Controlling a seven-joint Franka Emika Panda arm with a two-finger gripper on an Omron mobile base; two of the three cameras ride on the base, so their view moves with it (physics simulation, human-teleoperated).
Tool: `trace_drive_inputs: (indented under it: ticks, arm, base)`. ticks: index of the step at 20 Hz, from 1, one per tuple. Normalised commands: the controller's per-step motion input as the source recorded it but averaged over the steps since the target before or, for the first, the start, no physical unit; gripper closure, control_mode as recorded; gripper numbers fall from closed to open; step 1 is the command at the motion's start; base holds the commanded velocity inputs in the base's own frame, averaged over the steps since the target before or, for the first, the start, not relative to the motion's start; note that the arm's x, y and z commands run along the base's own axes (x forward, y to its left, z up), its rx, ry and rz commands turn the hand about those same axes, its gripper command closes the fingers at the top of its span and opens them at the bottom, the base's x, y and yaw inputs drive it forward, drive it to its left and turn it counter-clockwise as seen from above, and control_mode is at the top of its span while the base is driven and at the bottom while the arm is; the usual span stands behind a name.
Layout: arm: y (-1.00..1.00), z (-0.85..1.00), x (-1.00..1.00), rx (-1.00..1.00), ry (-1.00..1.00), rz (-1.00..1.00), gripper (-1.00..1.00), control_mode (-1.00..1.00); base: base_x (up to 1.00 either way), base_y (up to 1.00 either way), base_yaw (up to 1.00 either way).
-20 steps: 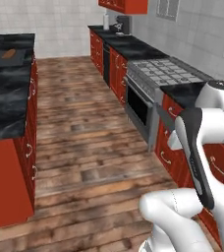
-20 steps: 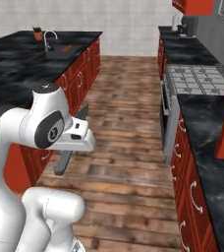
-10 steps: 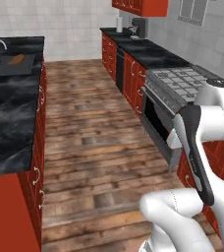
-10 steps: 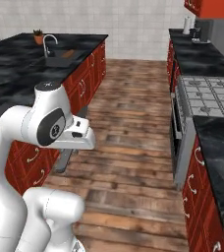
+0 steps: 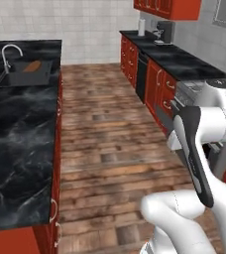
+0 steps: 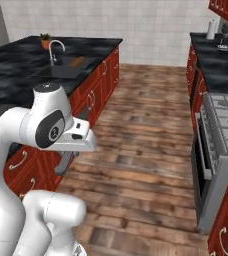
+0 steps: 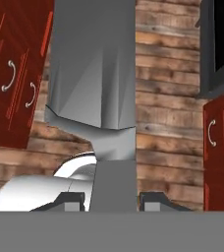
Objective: Move the cutting board and knife to the sink. Then move spray from the cabinet to the counter.
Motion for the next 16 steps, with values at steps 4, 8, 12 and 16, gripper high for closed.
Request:
trace_drive_inputs:
  ticks: [4, 8, 12, 16]
  arm:
    - [0.00, 0.00, 0.00, 0.00, 0.00, 0.00, 1.00, 1.00]
    - [0.00, 0.00, 0.00, 0.00, 0.00, 0.00, 1.00, 1.00]
    - [0.00, 0.00, 0.00, 0.00, 0.00, 0.00, 1.00, 1.00]
    - [0.00, 0.00, 0.00, 0.00, 0.00, 0.00, 1.00, 1.00]
  base:
    - [1.00, 0.06, 0.14]
    - [1.00, 0.10, 0.17]
    - [1.00, 0.03, 0.18]
    - [1.00, 0.00, 0.20]
